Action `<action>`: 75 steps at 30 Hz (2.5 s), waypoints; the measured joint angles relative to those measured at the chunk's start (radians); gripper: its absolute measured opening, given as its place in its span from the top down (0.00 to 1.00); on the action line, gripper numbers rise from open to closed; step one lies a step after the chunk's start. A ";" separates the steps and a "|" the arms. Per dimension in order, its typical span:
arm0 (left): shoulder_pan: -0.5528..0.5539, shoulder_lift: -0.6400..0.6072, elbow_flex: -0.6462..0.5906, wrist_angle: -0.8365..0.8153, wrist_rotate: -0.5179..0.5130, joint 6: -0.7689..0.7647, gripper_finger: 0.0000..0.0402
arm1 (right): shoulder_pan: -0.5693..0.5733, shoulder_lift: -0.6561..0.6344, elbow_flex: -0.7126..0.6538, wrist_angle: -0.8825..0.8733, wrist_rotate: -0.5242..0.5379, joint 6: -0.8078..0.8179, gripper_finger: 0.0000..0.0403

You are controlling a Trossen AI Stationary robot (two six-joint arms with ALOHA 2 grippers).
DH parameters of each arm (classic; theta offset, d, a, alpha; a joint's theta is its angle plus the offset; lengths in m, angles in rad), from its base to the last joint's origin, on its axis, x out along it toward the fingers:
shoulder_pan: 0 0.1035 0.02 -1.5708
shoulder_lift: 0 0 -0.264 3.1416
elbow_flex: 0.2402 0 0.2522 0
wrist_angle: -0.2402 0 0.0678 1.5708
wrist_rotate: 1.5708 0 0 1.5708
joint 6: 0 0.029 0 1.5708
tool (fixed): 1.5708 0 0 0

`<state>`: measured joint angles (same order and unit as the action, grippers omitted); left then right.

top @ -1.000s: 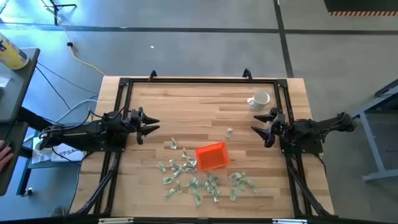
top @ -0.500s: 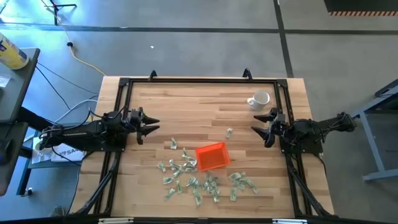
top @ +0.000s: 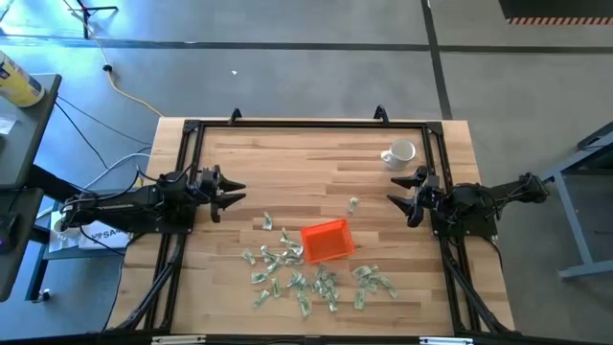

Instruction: Pick and place Stevia / Truvia into bins

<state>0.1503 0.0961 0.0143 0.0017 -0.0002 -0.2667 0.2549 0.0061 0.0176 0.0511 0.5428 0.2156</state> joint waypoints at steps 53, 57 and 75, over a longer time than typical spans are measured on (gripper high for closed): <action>0.000 0.000 0.000 0.018 -0.100 -1.104 0.55 | 0.000 0.000 -0.001 0.013 0.036 -0.277 0.30; 0.000 0.000 0.000 0.031 -0.179 -1.125 0.55 | 0.000 0.000 -0.001 0.016 0.036 -0.311 0.30; 0.000 0.000 0.000 0.050 -0.382 -1.281 0.55 | -0.009 0.078 0.001 0.306 0.207 0.319 0.30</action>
<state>0.1505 0.0962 0.0143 0.0521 -0.3823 -1.5477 0.2455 0.0840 0.0183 0.3569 0.7495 0.5350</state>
